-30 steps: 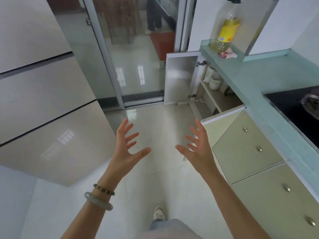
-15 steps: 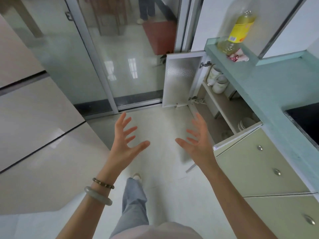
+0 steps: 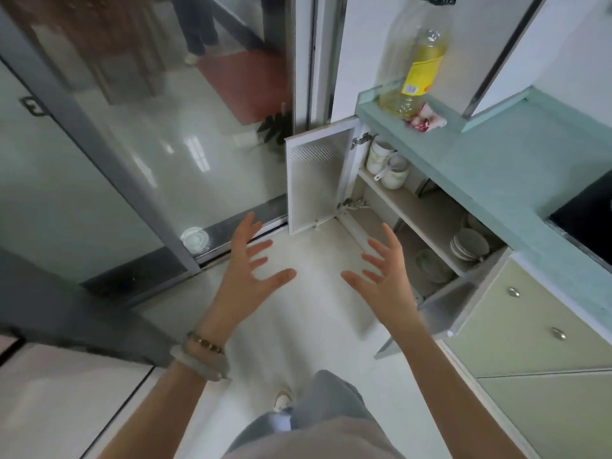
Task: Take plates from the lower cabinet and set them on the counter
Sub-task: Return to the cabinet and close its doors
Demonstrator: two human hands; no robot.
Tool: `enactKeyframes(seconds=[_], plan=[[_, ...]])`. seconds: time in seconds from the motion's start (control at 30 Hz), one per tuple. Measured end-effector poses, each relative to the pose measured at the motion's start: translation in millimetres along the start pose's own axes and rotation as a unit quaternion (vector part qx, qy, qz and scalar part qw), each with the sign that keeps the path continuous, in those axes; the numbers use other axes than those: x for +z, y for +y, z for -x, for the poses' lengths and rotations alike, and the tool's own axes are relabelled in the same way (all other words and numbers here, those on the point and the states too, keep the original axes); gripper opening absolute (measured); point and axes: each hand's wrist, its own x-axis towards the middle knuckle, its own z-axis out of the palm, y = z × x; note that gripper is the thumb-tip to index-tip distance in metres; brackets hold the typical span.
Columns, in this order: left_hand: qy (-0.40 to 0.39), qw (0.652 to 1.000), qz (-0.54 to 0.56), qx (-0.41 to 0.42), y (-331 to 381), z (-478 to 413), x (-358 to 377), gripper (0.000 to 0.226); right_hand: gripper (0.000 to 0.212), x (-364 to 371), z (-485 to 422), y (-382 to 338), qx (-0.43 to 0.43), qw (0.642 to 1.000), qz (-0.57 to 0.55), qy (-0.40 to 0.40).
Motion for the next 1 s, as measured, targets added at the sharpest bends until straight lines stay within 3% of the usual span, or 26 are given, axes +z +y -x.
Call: enactKeyframes(seconds=[0.27, 0.7, 1.0], plan=[[-0.068, 0.998, 0.009, 0.002, -17.4, -108.0, -10.9, 0.111, 0.095, 14.6, -71.5, 8.9, 0.023, 0.998, 0.001, 0.05], [-0.174, 0.984, -0.029, 0.019, -27.4, -293.9, 16.4, 0.102, 0.095, 14.7, -238.7, 12.8, 0.047, 0.987, -0.02, 0.151], [-0.252, 0.968, -0.019, 0.016, -29.2, -369.4, 57.1, 0.097, 0.095, -15.5, -281.1, 13.5, 0.08, 0.971, 0.002, 0.225]])
